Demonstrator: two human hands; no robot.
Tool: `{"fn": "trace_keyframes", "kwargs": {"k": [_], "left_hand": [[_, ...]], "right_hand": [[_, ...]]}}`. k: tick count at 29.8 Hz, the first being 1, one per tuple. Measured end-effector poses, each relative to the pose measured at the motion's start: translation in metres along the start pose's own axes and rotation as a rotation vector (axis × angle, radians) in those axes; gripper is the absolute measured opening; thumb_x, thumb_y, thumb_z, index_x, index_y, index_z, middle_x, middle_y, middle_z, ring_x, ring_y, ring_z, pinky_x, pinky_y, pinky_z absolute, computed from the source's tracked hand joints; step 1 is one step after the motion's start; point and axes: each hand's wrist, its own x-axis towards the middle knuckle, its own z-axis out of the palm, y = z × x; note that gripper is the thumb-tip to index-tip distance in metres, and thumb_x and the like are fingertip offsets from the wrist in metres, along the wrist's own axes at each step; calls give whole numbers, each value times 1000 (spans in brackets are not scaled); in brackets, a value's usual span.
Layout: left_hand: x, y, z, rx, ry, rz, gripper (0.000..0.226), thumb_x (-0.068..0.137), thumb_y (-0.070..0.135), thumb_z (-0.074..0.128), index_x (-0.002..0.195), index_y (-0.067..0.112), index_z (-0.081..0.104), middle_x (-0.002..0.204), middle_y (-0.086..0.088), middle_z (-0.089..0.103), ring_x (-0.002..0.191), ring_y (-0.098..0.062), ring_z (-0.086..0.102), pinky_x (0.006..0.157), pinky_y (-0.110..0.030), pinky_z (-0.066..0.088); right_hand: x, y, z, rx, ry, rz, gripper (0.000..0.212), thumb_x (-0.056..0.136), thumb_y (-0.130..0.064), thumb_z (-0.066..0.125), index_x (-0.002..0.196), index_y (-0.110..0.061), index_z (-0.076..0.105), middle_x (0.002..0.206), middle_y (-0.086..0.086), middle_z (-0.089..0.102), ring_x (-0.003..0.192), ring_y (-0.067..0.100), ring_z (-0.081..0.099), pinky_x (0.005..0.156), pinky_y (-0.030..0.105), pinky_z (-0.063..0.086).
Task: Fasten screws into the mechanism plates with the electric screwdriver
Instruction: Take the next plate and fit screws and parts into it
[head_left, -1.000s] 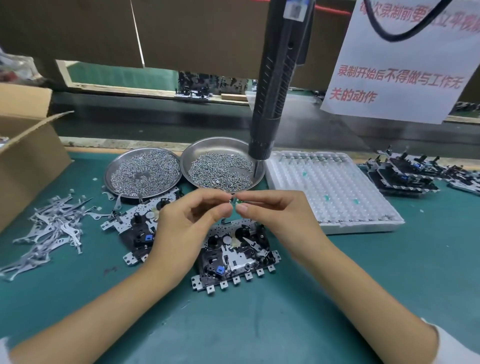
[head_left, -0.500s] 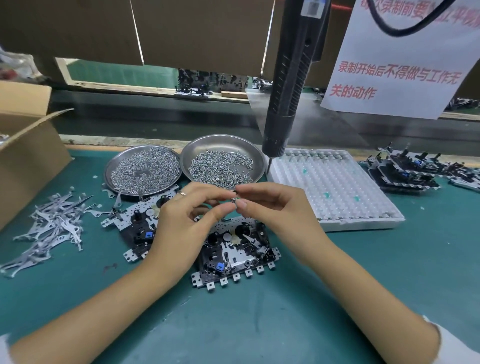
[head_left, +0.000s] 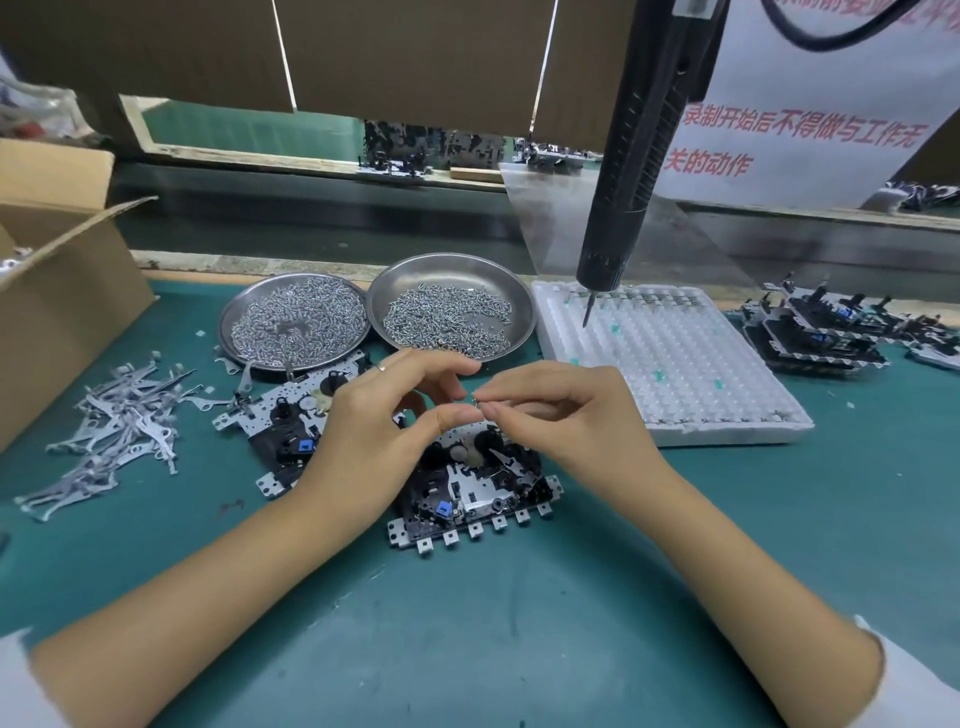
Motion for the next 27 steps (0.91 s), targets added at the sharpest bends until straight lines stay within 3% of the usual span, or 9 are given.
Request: {"fn": "trace_keyframes", "kwargs": {"k": [4, 8, 10, 14, 20, 24, 27], "left_hand": [[-9, 3, -3, 71, -64, 30, 31, 76, 25, 70, 106, 27, 63, 88, 5, 65, 83, -8, 61, 76, -21, 48], [-24, 4, -9, 37, -15, -53, 20, 83, 27, 63, 102, 31, 67, 88, 8, 66, 84, -5, 61, 74, -15, 44], [-27, 5, -9, 22, 4, -91, 15, 85, 32, 61, 100, 31, 67, 92, 9, 66, 83, -7, 62, 76, -21, 47], [-30, 9, -6, 58, -1, -95, 18, 88, 36, 53, 97, 31, 67, 88, 11, 65, 81, -7, 63, 77, -28, 49], [-32, 10, -4, 84, 13, -128, 24, 89, 33, 53, 93, 18, 71, 79, 7, 67, 78, -7, 62, 76, -24, 48], [-34, 11, -4, 95, 16, -150, 21, 89, 31, 54, 92, 19, 71, 81, 5, 68, 79, -11, 63, 77, -29, 48], [-35, 13, -3, 98, 0, -153, 15, 85, 26, 57, 94, 21, 69, 83, 9, 68, 80, -8, 64, 77, -22, 48]], "right_hand": [[-7, 3, -4, -108, -5, -75, 23, 76, 6, 73, 92, -11, 74, 89, 5, 71, 78, 22, 67, 69, 24, 53], [-22, 6, -10, -287, -109, -152, 16, 74, 3, 75, 86, -8, 77, 89, 2, 72, 80, 12, 66, 75, 27, 53], [-28, 8, -7, -381, -171, -247, 15, 73, 0, 76, 85, -7, 78, 88, 3, 72, 81, 14, 65, 76, 26, 52], [-29, 11, -1, -482, -233, -349, 10, 71, -2, 77, 80, -6, 78, 84, 4, 73, 75, 23, 63, 73, 37, 51], [-29, 11, 0, -532, -237, -392, 7, 71, -5, 76, 77, -8, 78, 83, 3, 73, 72, 23, 63, 68, 42, 50], [-29, 12, 0, -534, -255, -383, 8, 72, -4, 77, 79, -8, 78, 84, 3, 73, 74, 23, 63, 70, 42, 50], [-30, 12, 0, -542, -264, -392, 8, 72, -3, 77, 79, -7, 78, 85, 4, 72, 74, 23, 63, 69, 42, 50]]}}
